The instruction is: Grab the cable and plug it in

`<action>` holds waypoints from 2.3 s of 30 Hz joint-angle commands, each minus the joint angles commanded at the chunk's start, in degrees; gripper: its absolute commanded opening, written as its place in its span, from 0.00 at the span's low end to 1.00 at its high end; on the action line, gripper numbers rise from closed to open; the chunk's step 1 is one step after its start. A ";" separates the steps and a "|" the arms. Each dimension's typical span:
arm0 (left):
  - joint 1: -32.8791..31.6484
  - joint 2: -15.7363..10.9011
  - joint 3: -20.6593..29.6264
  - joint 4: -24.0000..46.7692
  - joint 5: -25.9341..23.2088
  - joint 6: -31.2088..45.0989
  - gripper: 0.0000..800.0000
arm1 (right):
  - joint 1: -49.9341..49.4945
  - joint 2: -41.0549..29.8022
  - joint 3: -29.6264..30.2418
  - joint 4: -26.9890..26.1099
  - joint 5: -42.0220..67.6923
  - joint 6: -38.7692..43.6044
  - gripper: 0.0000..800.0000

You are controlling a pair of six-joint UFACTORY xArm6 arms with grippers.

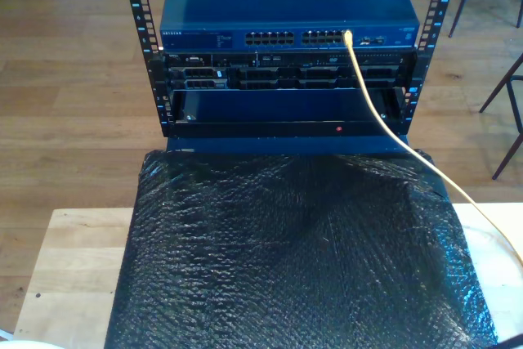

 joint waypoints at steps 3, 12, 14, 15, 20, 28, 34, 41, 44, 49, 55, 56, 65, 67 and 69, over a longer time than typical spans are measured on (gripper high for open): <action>0.00 0.00 0.00 0.00 0.00 0.00 1.00 | -2.64 -0.70 2.64 -0.09 -0.44 -2.11 1.00; 0.00 0.00 0.00 0.00 0.00 0.00 1.00 | -10.46 -0.53 8.44 0.00 -4.13 -8.79 1.00; 0.00 0.00 0.00 0.00 0.00 0.00 1.00 | -10.55 -0.26 9.32 0.00 -4.48 -9.23 1.00; 0.00 0.00 0.00 0.00 0.00 0.00 1.00 | -10.55 -0.26 9.67 0.00 -4.92 -9.41 1.00; 0.00 0.00 0.00 0.00 0.00 0.00 1.00 | -10.46 0.09 12.31 0.00 -8.53 -9.41 1.00; 0.00 0.00 0.00 0.00 0.00 0.00 1.00 | -10.37 1.32 15.74 0.09 -14.33 -9.41 1.00; 0.00 0.00 0.00 0.00 0.00 0.00 1.00 | -10.64 1.32 17.67 0.53 -17.76 -8.97 1.00; 0.00 0.00 0.00 0.00 0.00 0.00 1.00 | -13.45 2.20 17.93 2.55 -17.93 -8.97 1.00; 0.00 0.00 0.00 0.00 0.00 0.00 1.00 | -13.54 2.29 18.02 2.90 -17.93 -9.05 1.00; 0.00 0.00 0.00 0.00 0.00 0.00 1.00 | -13.54 2.29 18.02 2.90 -17.93 -9.05 1.00; 0.00 0.00 0.00 0.00 0.00 0.00 1.00 | -13.54 2.29 18.02 2.90 -17.93 -9.05 1.00; 0.00 0.00 0.00 0.00 0.00 0.00 1.00 | -13.54 2.29 18.02 2.90 -17.93 -9.05 1.00; 0.00 0.00 0.00 0.00 0.00 0.00 1.00 | -13.54 2.29 18.02 2.90 -17.93 -9.05 1.00; 0.00 0.00 0.00 0.00 0.00 0.00 1.00 | -13.54 2.29 18.02 2.90 -17.93 -9.05 1.00; 0.00 0.00 0.00 0.00 0.00 0.00 1.00 | -13.54 2.29 18.02 2.90 -17.93 -9.05 1.00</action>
